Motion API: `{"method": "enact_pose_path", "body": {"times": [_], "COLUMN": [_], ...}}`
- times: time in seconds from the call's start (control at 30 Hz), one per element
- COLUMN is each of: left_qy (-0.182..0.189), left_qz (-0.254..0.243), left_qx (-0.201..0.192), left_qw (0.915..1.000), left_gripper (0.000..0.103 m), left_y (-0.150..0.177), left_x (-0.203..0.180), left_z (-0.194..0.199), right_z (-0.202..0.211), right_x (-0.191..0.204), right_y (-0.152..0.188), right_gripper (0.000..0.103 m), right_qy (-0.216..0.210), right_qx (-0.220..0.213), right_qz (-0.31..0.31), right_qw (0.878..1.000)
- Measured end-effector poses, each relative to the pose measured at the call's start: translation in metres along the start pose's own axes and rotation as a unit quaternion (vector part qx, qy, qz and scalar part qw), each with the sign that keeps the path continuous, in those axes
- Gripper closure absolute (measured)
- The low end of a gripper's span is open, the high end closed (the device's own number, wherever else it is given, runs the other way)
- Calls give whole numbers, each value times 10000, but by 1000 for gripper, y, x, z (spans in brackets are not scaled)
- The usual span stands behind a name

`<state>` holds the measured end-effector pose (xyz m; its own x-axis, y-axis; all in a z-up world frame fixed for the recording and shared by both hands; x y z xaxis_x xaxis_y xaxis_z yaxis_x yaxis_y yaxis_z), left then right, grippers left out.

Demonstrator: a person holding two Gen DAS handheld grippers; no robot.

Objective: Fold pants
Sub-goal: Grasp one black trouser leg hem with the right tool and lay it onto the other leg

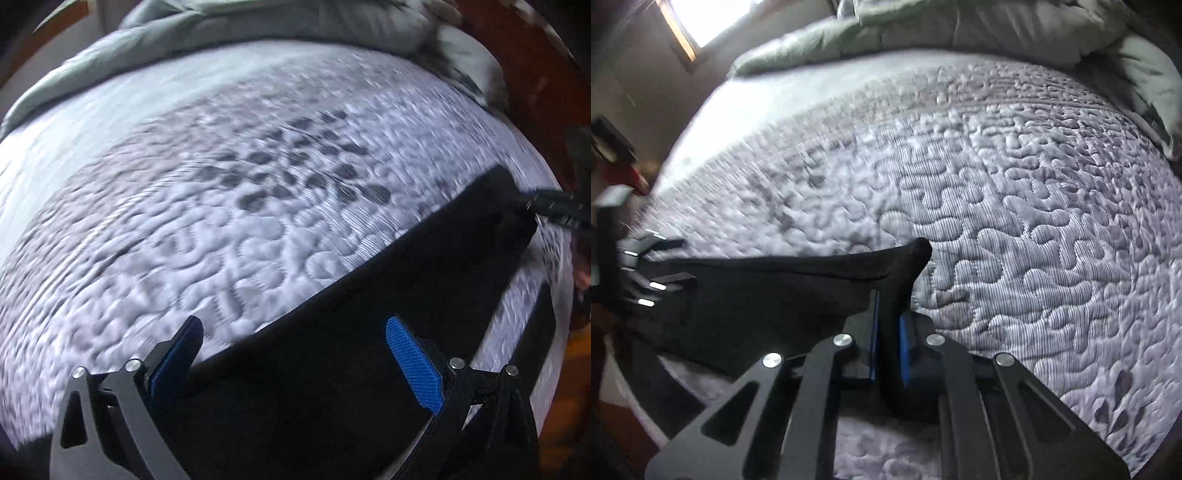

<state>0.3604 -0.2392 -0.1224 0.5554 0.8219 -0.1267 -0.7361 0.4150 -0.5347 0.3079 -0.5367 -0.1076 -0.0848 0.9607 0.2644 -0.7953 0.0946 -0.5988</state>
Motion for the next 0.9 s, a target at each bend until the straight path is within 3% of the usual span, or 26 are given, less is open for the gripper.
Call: {"method": "enact_pose_path", "body": {"times": [0.13, 0.27, 0.33, 0.4, 0.43, 0.47, 0.5, 0.6, 0.67, 0.77, 0.9], "left_qy": [357, 849, 1140, 1259, 1160, 1084, 1133, 1173, 966, 600, 103], "left_qz": [-356, -369, -321, -329, -404, -444, -381, 7, 104, -237, -694], "left_qx": [144, 279, 343, 516, 591, 604, 604, 359, -21, -565, -938], "left_qw": [9986, 9953, 9924, 9902, 9907, 9913, 9910, 9924, 9953, 9963, 9931], "left_gripper": [4, 4, 14, 52, 64, 84, 90, 96, 97, 97, 97], "left_y": [-3, -2, 0, 6, 10, 13, 15, 18, 21, 40, 81], "left_x": [-3, -1, -3, -5, -6, -5, -4, 2, -4, -32, -78], "left_z": [-13, -12, -8, -7, -6, -5, -3, 20, 48, 98, 136], "right_z": [22, 44, 50, 54, 54, 55, 56, 58, 64, 74, 89], "right_x": [0, 1, 1, -1, -1, -2, -2, -3, -3, -1, 8], "right_y": [-4, -11, -10, -9, -8, -8, -7, -5, -3, 4, 27], "right_gripper": [95, 96, 96, 96, 96, 96, 96, 97, 99, 99, 99], "right_qy": [-439, -675, -697, -703, -685, -668, -661, -494, -386, -297, -173], "right_qx": [-508, -963, -1061, -1109, -1123, -1141, -1158, -1209, -1276, -1392, -1501], "right_qz": [-280, -405, -430, -475, -494, -520, -553, -527, -522, -427, -207], "right_qw": [9974, 9922, 9910, 9902, 9901, 9899, 9895, 9900, 9897, 9889, 9883]}}
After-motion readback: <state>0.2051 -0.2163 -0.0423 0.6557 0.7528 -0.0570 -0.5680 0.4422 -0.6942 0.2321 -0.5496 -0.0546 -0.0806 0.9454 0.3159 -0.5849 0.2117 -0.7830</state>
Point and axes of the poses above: each gripper's, at about its wrist camera, not at the fingertips, and z roughly against the way its jaws point, x to its left, y to its underside, the point moved 3 cm from there along -z, roughly the way its jaws point, and after that the axes turned 12 degrees about -x, right-handed, at the moved point
